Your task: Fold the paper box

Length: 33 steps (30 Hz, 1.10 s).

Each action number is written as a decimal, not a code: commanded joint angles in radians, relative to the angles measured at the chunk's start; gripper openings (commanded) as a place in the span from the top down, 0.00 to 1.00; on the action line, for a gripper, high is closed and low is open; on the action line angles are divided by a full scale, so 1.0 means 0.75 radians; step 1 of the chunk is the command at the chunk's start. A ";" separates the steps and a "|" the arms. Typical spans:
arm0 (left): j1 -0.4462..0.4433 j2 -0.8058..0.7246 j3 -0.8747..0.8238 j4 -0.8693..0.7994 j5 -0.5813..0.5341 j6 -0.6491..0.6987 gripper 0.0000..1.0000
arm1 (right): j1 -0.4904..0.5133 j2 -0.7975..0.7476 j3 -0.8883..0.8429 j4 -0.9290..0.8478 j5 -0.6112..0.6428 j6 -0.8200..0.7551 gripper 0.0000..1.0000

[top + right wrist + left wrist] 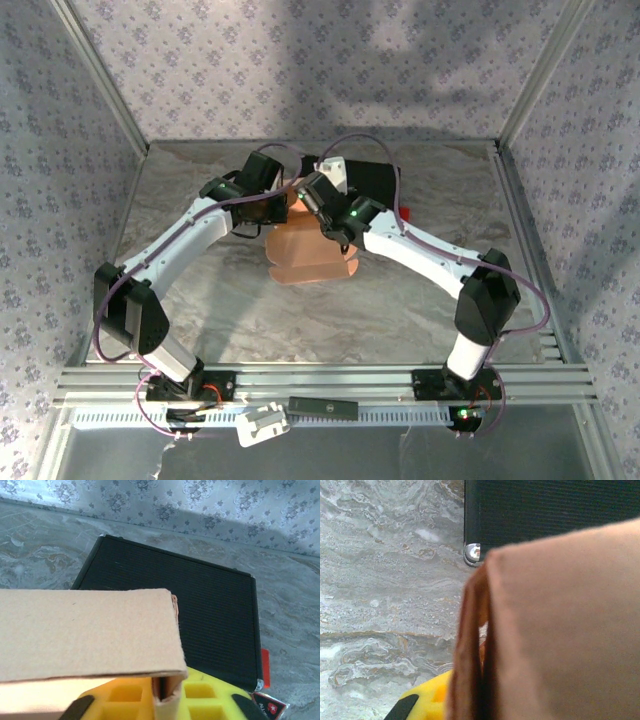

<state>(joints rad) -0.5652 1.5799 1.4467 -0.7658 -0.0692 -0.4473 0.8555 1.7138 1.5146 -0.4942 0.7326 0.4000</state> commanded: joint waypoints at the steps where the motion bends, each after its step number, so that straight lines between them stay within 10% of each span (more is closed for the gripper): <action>1: -0.007 0.008 0.056 -0.064 0.013 -0.012 1.00 | -0.025 -0.089 -0.086 0.052 -0.086 -0.054 0.76; 19: -0.007 0.036 0.057 -0.093 -0.062 -0.109 1.00 | -0.028 -0.422 -0.301 0.201 -0.328 0.029 0.52; 33: -0.032 0.015 0.007 -0.018 -0.138 -0.105 1.00 | -0.274 -0.393 -0.129 0.051 -0.721 0.578 0.52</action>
<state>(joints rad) -0.5838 1.6062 1.4483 -0.8051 -0.1387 -0.5179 0.6373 1.3972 1.3766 -0.4026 0.2493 0.7280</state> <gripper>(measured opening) 0.079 0.481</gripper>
